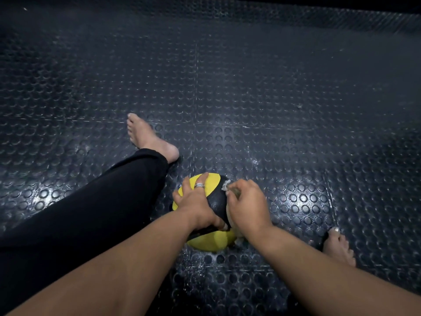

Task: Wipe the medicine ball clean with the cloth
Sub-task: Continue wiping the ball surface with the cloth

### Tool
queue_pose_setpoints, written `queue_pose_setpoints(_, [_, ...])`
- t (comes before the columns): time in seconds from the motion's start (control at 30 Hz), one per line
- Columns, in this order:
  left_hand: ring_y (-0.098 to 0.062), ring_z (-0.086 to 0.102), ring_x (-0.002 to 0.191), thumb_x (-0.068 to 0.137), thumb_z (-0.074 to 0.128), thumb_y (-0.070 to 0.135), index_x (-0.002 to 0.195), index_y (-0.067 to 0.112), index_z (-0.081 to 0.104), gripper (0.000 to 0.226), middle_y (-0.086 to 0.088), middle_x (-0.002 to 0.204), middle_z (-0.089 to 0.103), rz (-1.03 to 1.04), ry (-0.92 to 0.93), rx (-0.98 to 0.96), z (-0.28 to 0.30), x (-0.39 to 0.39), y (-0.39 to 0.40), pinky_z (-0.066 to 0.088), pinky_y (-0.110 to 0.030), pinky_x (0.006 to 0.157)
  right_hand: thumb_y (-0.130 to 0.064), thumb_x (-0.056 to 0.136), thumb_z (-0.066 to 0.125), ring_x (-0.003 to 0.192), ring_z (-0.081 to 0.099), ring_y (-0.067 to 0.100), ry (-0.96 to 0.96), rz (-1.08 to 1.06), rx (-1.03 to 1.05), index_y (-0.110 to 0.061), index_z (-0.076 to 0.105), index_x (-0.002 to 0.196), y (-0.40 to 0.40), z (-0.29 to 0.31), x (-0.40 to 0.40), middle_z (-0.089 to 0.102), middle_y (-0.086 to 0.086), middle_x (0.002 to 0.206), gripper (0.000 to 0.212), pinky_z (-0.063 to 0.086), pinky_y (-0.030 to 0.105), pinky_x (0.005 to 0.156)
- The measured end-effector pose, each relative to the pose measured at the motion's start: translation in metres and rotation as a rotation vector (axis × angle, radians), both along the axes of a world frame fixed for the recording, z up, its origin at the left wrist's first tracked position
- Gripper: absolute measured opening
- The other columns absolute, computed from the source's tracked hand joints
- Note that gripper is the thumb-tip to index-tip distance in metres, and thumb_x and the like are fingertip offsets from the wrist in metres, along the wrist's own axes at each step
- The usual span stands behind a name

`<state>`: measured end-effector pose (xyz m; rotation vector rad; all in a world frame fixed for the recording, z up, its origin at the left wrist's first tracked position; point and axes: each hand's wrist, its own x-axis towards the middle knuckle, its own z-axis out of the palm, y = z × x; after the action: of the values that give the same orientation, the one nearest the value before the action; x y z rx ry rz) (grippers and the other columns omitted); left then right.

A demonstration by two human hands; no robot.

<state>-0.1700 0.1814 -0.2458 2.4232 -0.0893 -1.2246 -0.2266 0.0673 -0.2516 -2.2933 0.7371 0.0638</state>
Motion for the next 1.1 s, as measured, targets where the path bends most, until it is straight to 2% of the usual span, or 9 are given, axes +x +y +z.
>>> queue_pose_setpoints(0.07, [-0.038, -0.006, 0.146, 0.053, 0.095, 0.033, 0.149, 0.051, -0.002, 0.138, 0.003, 0.16, -0.018, 0.007, -0.003, -0.019, -0.001, 0.002, 0.005, 0.022, -0.05, 0.118, -0.014, 0.087, 0.058, 0.086, 0.052, 0.017, -0.077, 0.14, -0.002, -0.013, 0.064, 0.093, 0.003, 0.002, -0.012, 0.049, -0.005, 0.09, 0.008, 0.041, 0.026, 0.077])
queue_pose_setpoints(0.13, [-0.037, -0.006, 0.146, 0.052, 0.095, 0.033, 0.15, 0.051, -0.003, 0.139, 0.004, 0.159, -0.018, 0.002, -0.011, -0.022, -0.003, -0.002, 0.008, 0.021, -0.051, 0.118, -0.015, 0.088, 0.058, 0.085, 0.051, 0.016, -0.04, 0.186, -0.016, -0.013, 0.063, 0.093, -0.007, -0.002, -0.011, 0.05, -0.004, 0.09, 0.007, 0.039, 0.025, 0.075])
queue_pose_setpoints(0.3, [-0.038, -0.007, 0.146, 0.051, 0.095, 0.035, 0.15, 0.048, -0.004, 0.141, 0.004, 0.159, -0.02, 0.004, -0.042, -0.021, -0.005, -0.01, 0.008, 0.02, -0.052, 0.118, -0.015, 0.09, 0.053, 0.088, 0.06, 0.024, 0.143, -0.036, 0.074, -0.013, 0.059, 0.093, -0.026, -0.011, 0.013, 0.065, 0.006, 0.09, 0.007, 0.033, 0.023, 0.064])
queue_pose_setpoints(0.47, [-0.036, -0.001, 0.147, 0.05, 0.096, 0.031, 0.15, 0.049, 0.0, 0.14, 0.003, 0.16, -0.014, 0.018, -0.032, -0.04, -0.004, -0.003, 0.016, 0.022, -0.048, 0.118, -0.016, 0.092, 0.051, 0.091, 0.049, 0.015, -0.042, 0.196, 0.027, -0.015, 0.057, 0.099, 0.008, 0.003, -0.007, 0.051, -0.001, 0.099, 0.009, 0.036, 0.025, 0.076])
queue_pose_setpoints(0.57, [-0.035, -0.001, 0.146, 0.05, 0.096, 0.033, 0.15, 0.049, 0.0, 0.139, 0.002, 0.16, -0.013, 0.027, -0.029, -0.047, -0.002, -0.001, 0.014, 0.022, -0.048, 0.118, -0.018, 0.093, 0.048, 0.094, 0.05, 0.021, -0.043, 0.125, -0.039, -0.015, 0.054, 0.098, 0.009, -0.001, -0.005, 0.051, 0.003, 0.102, 0.009, 0.041, 0.032, 0.079])
queue_pose_setpoints(0.77, [-0.043, 0.002, 0.144, 0.057, 0.091, 0.041, 0.151, 0.046, -0.004, 0.133, -0.003, 0.159, -0.011, 0.156, -0.034, 0.036, -0.001, -0.011, -0.01, 0.021, -0.05, 0.118, -0.014, 0.091, 0.047, 0.089, 0.055, 0.024, 0.132, -0.055, 0.055, -0.013, 0.057, 0.101, -0.013, -0.005, 0.026, 0.062, 0.009, 0.1, 0.014, 0.035, 0.026, 0.067])
queue_pose_setpoints(0.93, [-0.044, 0.003, 0.144, 0.058, 0.091, 0.041, 0.151, 0.044, -0.006, 0.135, -0.006, 0.159, -0.011, 0.209, -0.042, 0.024, -0.002, -0.018, -0.008, 0.02, -0.048, 0.118, -0.022, 0.096, 0.043, 0.091, 0.052, 0.03, 0.028, 0.414, -0.247, -0.011, 0.055, 0.103, -0.009, 0.006, -0.002, 0.051, 0.01, 0.103, 0.018, 0.04, 0.036, 0.073])
queue_pose_setpoints(0.97, [-0.043, 0.003, 0.144, 0.057, 0.092, 0.041, 0.151, 0.044, -0.005, 0.135, -0.005, 0.159, -0.01, 0.214, -0.038, 0.017, -0.003, -0.018, -0.006, 0.021, -0.049, 0.118, -0.022, 0.096, 0.041, 0.091, 0.051, 0.031, 0.037, 0.43, -0.276, -0.011, 0.053, 0.104, -0.011, 0.003, -0.004, 0.05, 0.01, 0.103, 0.018, 0.039, 0.036, 0.073])
queue_pose_setpoints(1.1, [-0.041, 0.003, 0.145, 0.054, 0.094, 0.04, 0.152, 0.045, -0.002, 0.136, -0.002, 0.16, -0.011, 0.224, -0.036, -0.003, -0.004, -0.015, -0.002, 0.022, -0.051, 0.117, -0.016, 0.095, 0.039, 0.096, 0.053, 0.032, 0.113, 0.17, -0.152, -0.008, 0.051, 0.102, -0.022, -0.004, 0.01, 0.053, 0.014, 0.104, 0.017, 0.041, 0.035, 0.077])
